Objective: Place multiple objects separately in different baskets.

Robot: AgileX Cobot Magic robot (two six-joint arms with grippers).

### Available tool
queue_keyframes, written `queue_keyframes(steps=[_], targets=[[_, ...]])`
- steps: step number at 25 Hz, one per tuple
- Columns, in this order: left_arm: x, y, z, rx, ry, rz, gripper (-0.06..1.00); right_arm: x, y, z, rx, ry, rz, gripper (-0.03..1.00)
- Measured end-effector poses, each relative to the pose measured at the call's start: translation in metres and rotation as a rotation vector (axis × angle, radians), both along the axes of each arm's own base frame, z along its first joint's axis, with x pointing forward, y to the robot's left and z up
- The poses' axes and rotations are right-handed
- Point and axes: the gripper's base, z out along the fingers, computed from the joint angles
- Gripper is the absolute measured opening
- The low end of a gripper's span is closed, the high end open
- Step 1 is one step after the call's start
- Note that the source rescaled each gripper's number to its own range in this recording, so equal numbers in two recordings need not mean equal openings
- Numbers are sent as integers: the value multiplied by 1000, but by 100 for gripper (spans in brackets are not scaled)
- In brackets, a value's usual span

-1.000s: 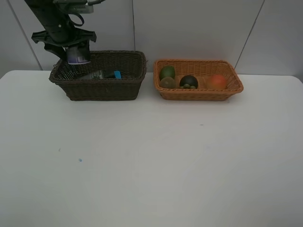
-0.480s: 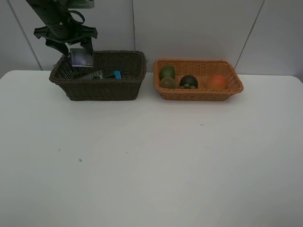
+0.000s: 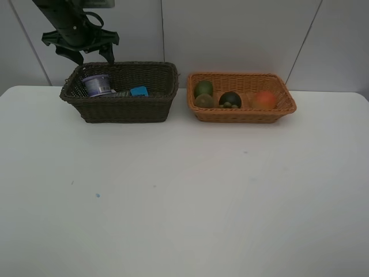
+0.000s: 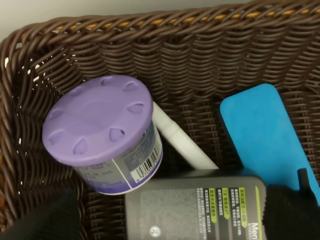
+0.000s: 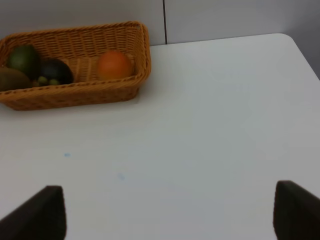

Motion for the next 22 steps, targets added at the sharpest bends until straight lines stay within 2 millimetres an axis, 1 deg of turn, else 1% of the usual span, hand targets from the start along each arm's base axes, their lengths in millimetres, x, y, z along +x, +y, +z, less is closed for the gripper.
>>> queue_keyframes(steps=[10,12,13,15,17,19,22], targets=[[-2,-1,1,3,17,-1,94,0,0,0,0,0,0,100],[-5,-1,6,5,26,-2,94,0,0,0,0,0,0,100],[-10,-1,18,5,20,-4,94,0,0,0,0,0,0,100],[-18,-2,35,10,2,-12,94,0,0,0,0,0,0,100],[-29,-5,56,-1,-35,-12,94,0,0,0,0,0,0,100],[-45,-7,70,-14,-63,-13,94,0,0,0,0,0,0,100],[-79,-5,94,-49,-146,-8,94,0,0,0,0,0,0,100]])
